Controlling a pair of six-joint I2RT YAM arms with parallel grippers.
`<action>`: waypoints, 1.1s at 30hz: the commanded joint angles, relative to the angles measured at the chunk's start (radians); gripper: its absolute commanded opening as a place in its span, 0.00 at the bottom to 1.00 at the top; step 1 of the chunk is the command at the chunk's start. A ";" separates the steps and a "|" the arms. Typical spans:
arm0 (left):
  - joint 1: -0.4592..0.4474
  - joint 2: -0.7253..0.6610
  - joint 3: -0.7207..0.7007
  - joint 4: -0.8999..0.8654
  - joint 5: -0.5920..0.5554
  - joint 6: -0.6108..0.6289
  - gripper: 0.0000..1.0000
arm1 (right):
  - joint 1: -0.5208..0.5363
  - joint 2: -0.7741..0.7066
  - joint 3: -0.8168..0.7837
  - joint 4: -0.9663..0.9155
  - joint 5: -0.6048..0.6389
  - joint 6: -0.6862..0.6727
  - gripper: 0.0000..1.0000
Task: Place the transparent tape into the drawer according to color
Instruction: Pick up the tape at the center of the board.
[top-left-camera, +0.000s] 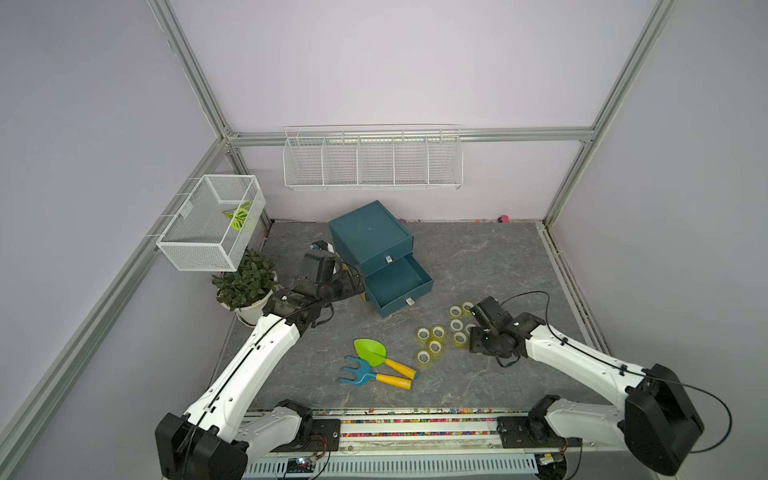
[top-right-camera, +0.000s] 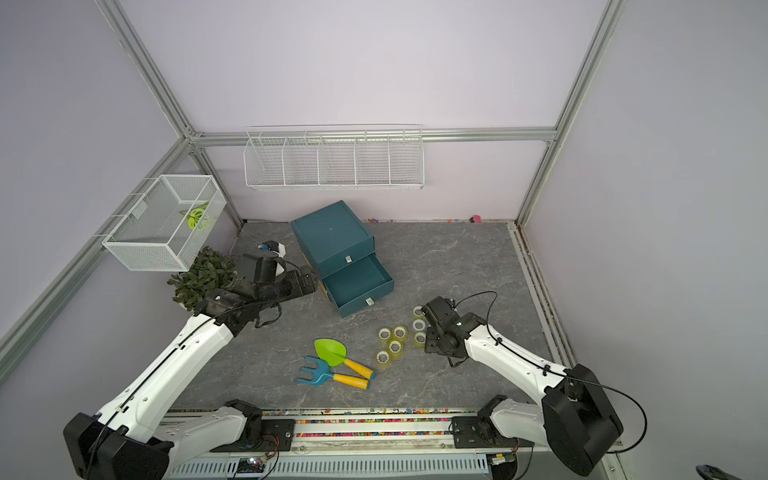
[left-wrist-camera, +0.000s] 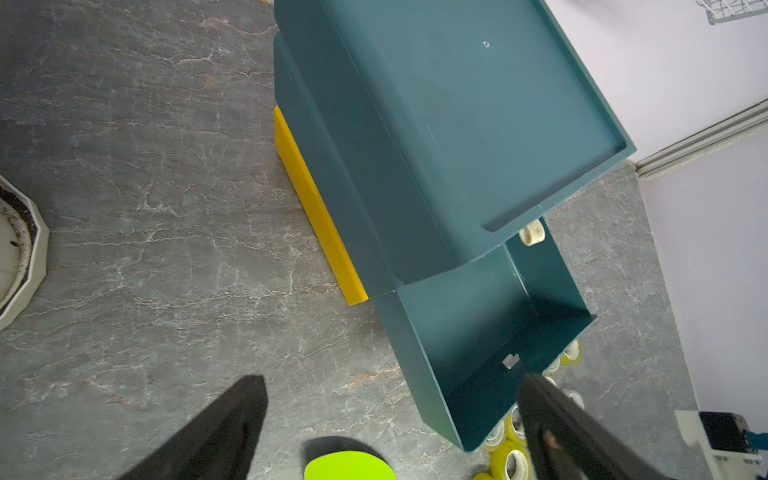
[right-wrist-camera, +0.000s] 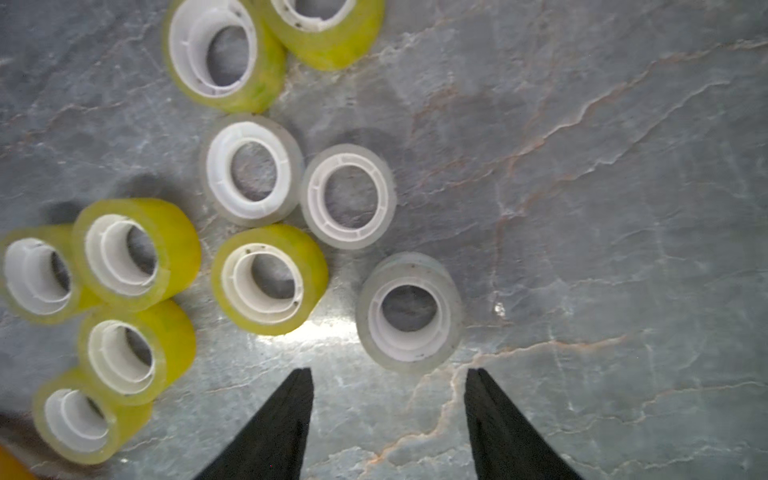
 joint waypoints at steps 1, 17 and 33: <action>0.004 -0.001 -0.010 0.024 -0.011 0.014 1.00 | -0.019 0.031 0.003 0.002 0.027 0.008 0.64; 0.004 0.004 -0.016 0.023 -0.019 0.018 1.00 | -0.050 0.161 -0.036 0.117 -0.031 0.025 0.56; 0.003 -0.005 -0.024 0.024 -0.015 0.019 1.00 | -0.090 -0.026 0.029 0.034 -0.061 -0.043 0.30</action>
